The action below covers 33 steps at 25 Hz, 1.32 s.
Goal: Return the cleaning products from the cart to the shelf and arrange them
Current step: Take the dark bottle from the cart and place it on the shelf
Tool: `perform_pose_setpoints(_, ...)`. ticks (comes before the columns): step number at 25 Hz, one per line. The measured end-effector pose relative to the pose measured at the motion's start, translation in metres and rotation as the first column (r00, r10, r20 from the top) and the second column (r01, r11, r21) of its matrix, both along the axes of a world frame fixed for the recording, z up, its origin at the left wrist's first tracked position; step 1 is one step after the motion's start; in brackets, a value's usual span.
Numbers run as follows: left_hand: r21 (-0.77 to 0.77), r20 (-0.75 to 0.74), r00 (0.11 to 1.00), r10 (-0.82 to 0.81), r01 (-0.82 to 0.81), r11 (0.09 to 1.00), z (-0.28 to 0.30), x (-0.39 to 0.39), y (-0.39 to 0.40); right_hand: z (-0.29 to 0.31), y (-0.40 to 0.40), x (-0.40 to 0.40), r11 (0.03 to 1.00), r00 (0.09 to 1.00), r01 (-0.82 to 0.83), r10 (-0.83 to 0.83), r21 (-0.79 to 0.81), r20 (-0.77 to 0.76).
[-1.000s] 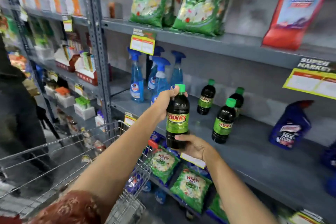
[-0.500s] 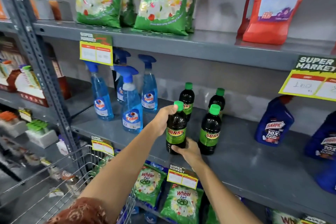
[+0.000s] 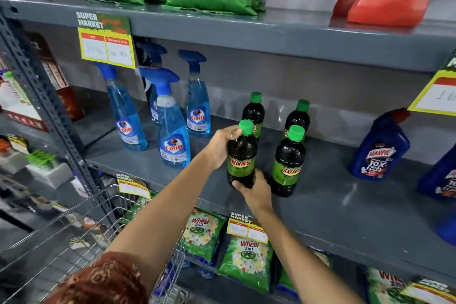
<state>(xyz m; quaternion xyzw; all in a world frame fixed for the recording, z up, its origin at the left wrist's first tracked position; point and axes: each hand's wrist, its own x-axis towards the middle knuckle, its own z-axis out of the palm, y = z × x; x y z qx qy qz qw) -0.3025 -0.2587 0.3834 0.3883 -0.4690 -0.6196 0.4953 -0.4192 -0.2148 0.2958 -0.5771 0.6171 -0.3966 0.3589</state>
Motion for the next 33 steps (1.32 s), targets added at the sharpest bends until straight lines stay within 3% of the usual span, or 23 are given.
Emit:
perform_pose_setpoints(5, 0.083, 0.11, 0.973, 0.202, -0.211, 0.974, -0.009, 0.017, 0.032, 0.002, 0.023, 0.003, 0.997, 0.995, 0.08, -0.08, 0.004, 0.055)
perform_pose_setpoints(9, 0.167, 0.102, 0.923, 0.37, -0.383, 0.909, -0.022, 0.043, 0.071, 0.004, 0.045, 0.014, 0.998, 0.997, 0.067, -0.067, -0.002, 0.038)
perform_pose_setpoints(19, 0.334, 0.194, 0.731, 0.654, -0.676, 0.657, -0.079, 0.151, 0.173, -0.023, 0.098, 0.108, 0.926, 0.926, -0.372, 0.375, 0.062, -0.047)
perform_pose_setpoints(26, 0.501, 0.328, 0.581, 0.745, -0.776, 0.384, -0.156, 0.232, 0.197, -0.077, 0.088, 0.193, 0.78, 0.758, -0.561, 0.619, 0.278, -0.205)
perform_pose_setpoints(29, 0.603, 0.341, 0.591, 0.731, -0.734, 0.312, -0.206, 0.257, 0.196, -0.114, 0.067, 0.226, 0.722, 0.687, -0.552, 0.678, 0.417, -0.263)
perform_pose_setpoints(31, 0.685, 0.315, 0.626, 0.714, -0.67, 0.285, -0.239, 0.269, 0.194, -0.14, 0.051, 0.249, 0.66, 0.587, -0.538, 0.74, 0.524, -0.33)
perform_pose_setpoints(33, 0.747, 0.312, 0.645, 0.697, -0.62, 0.239, -0.267, 0.278, 0.193, -0.164, 0.038, 0.268, 0.563, 0.414, -0.52, 0.824, 0.642, -0.388)
